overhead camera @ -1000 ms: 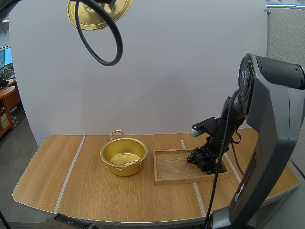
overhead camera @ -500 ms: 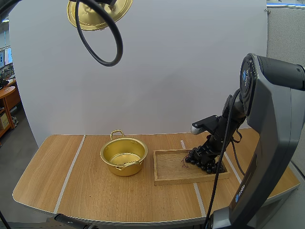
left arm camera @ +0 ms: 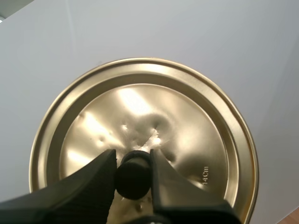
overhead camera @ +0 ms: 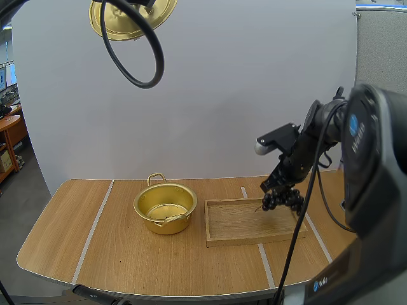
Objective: Open the pot, put the grape inside, and close it
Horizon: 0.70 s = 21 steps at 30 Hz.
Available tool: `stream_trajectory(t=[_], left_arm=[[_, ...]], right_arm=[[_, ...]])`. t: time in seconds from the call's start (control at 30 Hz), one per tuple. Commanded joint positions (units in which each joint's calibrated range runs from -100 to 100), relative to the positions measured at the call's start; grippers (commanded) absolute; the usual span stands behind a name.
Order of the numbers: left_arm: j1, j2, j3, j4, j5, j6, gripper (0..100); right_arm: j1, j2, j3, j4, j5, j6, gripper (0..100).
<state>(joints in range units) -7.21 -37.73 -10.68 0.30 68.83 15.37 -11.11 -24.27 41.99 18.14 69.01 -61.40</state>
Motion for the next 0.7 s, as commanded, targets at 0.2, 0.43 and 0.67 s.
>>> stream_trajectory(t=[0.2,0.43,0.67], left_arm=[[-0.21,0.0,-0.3,0.8,-1.9,-0.3,0],[-0.21,0.0,-0.3,0.8,-1.9,-0.3,0],[-0.21,0.0,-0.3,0.8,-1.9,-0.3,0]], right_arm=[[1.8,-12.4,0.4,3.9,1.7,-0.5,0],[6.8,-12.8,-5.7,6.0,6.6,1.2,0],[12.9,-10.4,-14.0,6.8,10.1,5.6,0]])
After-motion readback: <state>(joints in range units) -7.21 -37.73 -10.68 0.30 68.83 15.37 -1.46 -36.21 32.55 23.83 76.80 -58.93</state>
